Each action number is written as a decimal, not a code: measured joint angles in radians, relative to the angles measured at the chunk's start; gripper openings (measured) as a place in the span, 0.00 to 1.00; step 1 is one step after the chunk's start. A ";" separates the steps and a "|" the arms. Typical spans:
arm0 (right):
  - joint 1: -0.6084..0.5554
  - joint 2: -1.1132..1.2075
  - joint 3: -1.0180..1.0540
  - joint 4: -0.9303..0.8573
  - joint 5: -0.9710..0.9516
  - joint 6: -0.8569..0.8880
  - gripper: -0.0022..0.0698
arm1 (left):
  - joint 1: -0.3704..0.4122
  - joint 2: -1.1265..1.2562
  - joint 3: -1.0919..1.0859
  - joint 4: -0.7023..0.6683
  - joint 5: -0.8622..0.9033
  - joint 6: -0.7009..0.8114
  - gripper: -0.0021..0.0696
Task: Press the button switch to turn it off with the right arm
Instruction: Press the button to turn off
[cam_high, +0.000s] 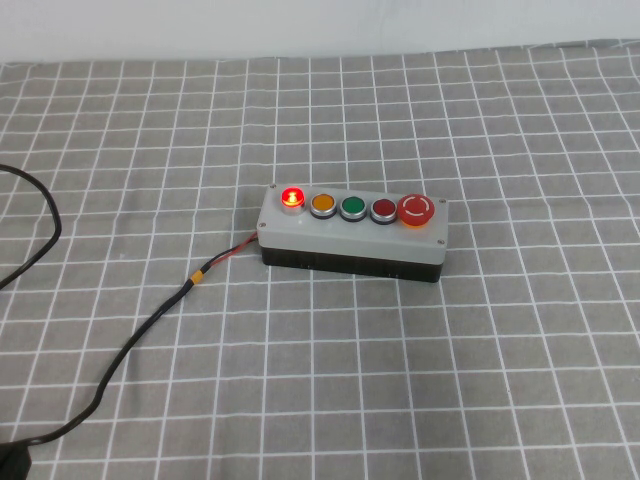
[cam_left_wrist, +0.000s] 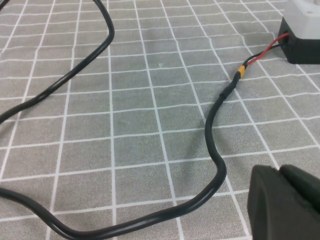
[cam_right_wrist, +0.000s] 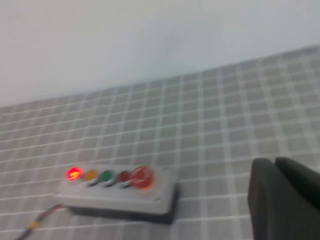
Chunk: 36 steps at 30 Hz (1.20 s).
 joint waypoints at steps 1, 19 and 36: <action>0.000 0.017 0.000 0.039 0.000 -0.005 0.01 | 0.000 0.000 0.000 0.000 0.000 0.000 0.02; 0.013 0.499 -0.222 0.666 0.147 -0.760 0.01 | 0.000 0.000 0.000 0.000 0.000 0.000 0.02; 0.409 1.020 -0.673 0.274 0.104 -0.514 0.01 | 0.000 0.000 0.000 0.000 0.000 0.000 0.02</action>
